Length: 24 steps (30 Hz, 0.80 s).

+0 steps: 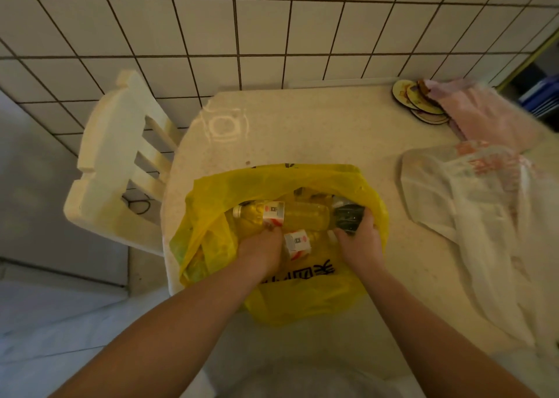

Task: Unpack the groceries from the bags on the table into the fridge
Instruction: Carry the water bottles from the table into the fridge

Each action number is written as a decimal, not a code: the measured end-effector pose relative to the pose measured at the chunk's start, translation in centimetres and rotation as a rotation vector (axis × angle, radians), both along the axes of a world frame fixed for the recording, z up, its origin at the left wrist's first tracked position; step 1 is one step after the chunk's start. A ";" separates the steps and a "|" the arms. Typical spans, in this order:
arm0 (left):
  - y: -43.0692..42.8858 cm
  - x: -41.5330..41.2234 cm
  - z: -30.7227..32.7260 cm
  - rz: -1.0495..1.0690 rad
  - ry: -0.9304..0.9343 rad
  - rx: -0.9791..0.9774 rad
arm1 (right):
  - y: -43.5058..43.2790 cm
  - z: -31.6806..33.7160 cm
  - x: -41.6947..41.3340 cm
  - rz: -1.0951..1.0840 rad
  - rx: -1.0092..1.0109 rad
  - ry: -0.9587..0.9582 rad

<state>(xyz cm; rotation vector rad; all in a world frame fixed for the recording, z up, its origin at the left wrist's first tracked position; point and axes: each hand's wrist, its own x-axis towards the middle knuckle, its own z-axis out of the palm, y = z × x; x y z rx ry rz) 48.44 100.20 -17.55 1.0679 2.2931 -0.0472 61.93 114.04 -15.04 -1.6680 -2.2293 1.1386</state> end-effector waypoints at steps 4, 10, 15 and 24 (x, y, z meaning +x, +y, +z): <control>0.1 0.2 0.3 0.067 -0.086 0.067 | 0.7 1.8 1.2 -0.063 0.049 0.127; 0.4 0.9 1.7 0.272 -0.243 0.223 | 2.9 4.3 2.9 -0.221 0.137 0.327; -0.2 1.8 2.1 0.492 -0.431 0.443 | 3.6 7.5 4.6 -0.229 0.274 0.438; -3.0 3.0 3.7 0.714 -0.574 0.754 | 1.5 10.5 6.1 -0.133 0.383 0.617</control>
